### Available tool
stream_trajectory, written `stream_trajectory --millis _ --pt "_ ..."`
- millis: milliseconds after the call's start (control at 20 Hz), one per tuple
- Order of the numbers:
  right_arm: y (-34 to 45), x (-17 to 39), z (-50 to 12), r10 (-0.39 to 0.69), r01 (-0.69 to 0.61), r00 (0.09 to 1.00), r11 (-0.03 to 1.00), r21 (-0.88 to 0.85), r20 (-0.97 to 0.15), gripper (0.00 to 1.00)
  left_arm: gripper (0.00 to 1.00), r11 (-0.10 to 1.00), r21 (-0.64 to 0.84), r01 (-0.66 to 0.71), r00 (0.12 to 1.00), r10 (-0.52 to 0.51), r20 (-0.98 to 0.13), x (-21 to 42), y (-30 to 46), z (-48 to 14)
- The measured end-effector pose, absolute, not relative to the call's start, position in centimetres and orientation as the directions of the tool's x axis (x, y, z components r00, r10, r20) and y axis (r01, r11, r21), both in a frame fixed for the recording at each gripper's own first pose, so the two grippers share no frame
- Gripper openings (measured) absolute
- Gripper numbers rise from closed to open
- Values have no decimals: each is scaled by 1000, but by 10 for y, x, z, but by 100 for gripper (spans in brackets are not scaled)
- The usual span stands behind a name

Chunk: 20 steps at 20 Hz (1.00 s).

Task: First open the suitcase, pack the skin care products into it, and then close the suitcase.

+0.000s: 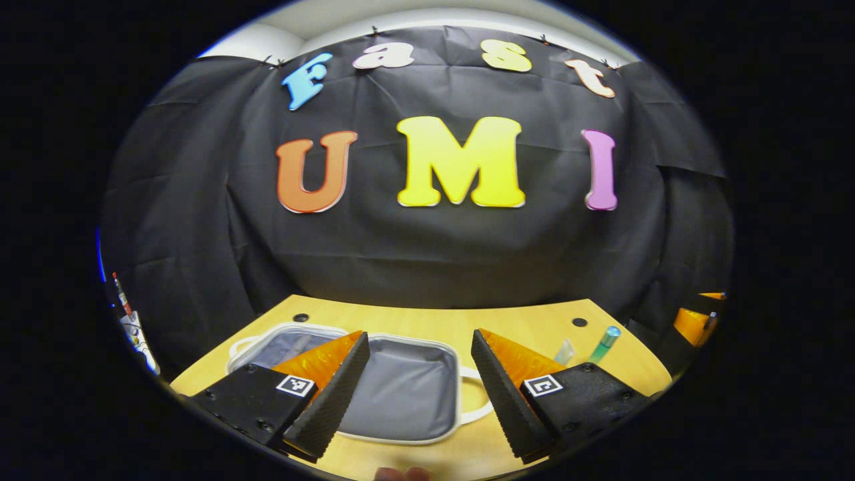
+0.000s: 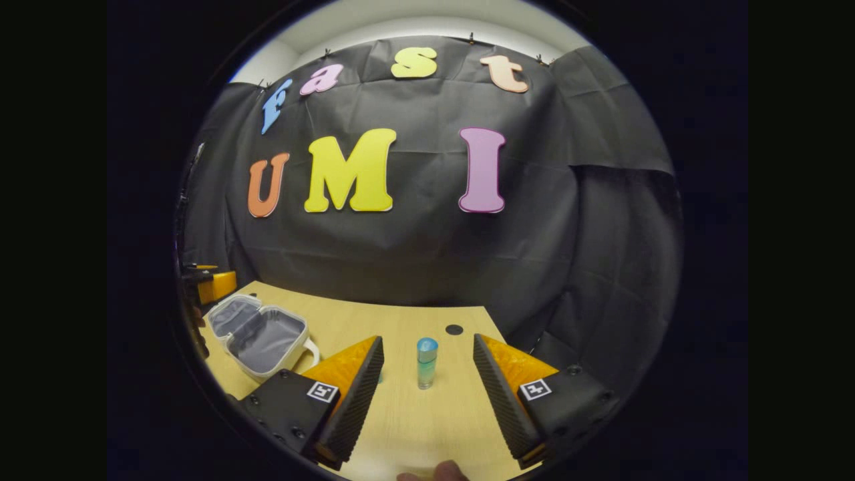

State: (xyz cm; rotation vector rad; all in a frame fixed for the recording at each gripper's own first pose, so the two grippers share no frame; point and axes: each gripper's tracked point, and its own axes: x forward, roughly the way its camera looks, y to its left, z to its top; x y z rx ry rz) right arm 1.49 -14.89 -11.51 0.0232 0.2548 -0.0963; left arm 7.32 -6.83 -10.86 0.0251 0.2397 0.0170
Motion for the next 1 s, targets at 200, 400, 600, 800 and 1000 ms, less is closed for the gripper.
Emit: stream_trajectory --millis 200,400,600,800,1000 --pt "-178 16 -127 -96 102 960 995 6 -264 80 98 993 23 117 957 -107 -269 79 -143 -136" --pt "-201 17 -146 -72 73 952 997 -10 -299 80 98 975 24 220 925 -201 -322 93 -209 -183" --pt "-234 18 -156 -95 81 937 995 -56 -336 80 98 966 0 260 891 -240 -386 113 -253 -235" --pt "-253 17 -164 -114 92 924 993 -77 -365 80 99 959 51 280 876 -233 -423 145 -268 -280" --pt "-264 15 -178 -114 92 909 993 -74 -401 80 99 962 39 270 854 -220 -471 165 -279 -315"
